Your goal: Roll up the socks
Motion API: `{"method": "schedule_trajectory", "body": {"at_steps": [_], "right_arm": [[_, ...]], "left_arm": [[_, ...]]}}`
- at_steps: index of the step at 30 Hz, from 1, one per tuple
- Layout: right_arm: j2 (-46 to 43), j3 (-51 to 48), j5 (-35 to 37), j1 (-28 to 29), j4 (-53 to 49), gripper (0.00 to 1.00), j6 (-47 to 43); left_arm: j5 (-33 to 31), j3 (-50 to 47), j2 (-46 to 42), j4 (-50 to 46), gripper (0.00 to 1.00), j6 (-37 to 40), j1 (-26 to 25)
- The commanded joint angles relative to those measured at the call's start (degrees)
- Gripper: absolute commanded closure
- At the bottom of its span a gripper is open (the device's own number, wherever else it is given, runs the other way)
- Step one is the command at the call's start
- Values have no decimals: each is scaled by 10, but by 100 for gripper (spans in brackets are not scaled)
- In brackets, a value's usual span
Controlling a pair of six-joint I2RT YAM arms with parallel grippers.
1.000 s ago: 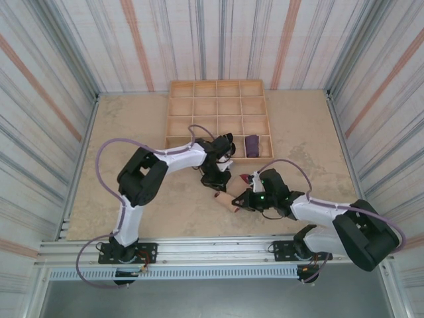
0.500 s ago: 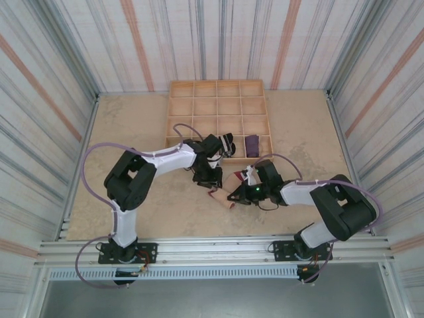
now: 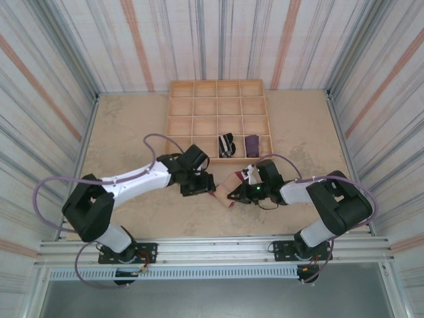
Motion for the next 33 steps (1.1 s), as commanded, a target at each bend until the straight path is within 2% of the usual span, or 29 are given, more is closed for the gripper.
{"method": "schedule_trajectory", "body": {"at_steps": [1,4,7,15,17,20,24,25,27,29,33], "right_arm": [[26,-21,64,-5,-44,100,26],[32,-22,61,-5,-28,100,36],[37,-21,59,-4,-21,100,39],[45,-26,58,-5,2,100,51],[47,-28,57,-4,11,100,55],[49,-29,57,-5,18,100,56],[38,-28,62,-4,12,100,44],[29,-23,67,-4,-2,94,34],[-6,-2,95,6,-74,75,-5],[-56,25,152,31,-164,62,-51],[-149,61,259,79,-273,41,-109]], "left_arm": [[-54,-44,-24,90,24,-135,-28],[-82,-72,-18,145,28,-176,-33],[-66,-94,-3,212,32,-196,-27],[-53,-90,58,298,35,-203,-36],[-37,-92,80,310,42,-214,-29],[-18,-100,104,329,58,-235,-24],[-21,-65,116,238,83,-231,-21],[-25,-51,118,205,87,-226,-20],[-21,-17,125,132,94,-208,-14],[-13,12,130,72,99,-187,-6],[-11,49,132,-9,100,-156,4]]}}
